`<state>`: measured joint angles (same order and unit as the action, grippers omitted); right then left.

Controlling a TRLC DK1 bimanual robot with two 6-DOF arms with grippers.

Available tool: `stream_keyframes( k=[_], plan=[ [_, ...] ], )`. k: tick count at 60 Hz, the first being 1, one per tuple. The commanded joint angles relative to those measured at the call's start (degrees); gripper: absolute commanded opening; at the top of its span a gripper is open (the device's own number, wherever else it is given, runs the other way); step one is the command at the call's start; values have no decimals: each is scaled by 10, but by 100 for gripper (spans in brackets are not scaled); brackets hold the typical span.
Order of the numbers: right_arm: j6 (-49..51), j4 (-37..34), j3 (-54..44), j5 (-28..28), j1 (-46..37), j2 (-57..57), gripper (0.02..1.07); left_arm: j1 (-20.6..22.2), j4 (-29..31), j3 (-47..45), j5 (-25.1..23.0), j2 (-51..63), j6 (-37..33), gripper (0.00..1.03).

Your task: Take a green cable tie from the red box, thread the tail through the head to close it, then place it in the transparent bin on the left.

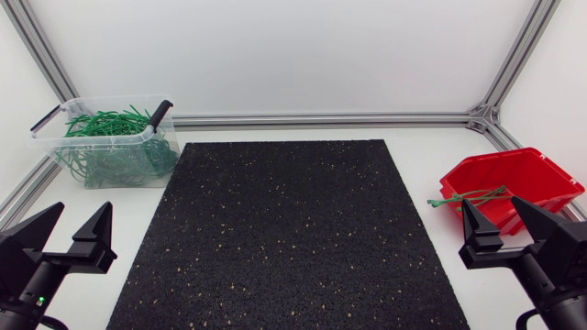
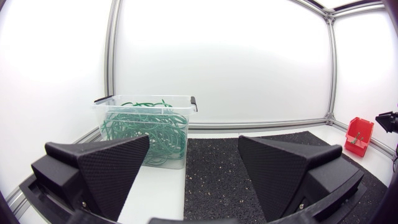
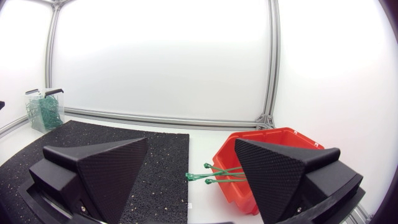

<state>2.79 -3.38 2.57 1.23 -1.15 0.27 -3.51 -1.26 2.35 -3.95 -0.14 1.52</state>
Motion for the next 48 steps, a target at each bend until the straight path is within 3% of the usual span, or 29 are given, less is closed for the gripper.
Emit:
stream_keyframes(
  k=[1,25,43,48],
  plan=[
    [-2,-15,29,-2,4,-4,103,5,9,-23,3,-4,9,99],
    [40,-101,183,4,-4,66,100,5,9,-23,3,-4,8,99],
    [127,-175,340,6,-114,284,103,4,11,-23,4,-3,7,99],
    [184,-197,374,54,-155,352,102,5,11,-23,5,-2,7,99]
  ],
)
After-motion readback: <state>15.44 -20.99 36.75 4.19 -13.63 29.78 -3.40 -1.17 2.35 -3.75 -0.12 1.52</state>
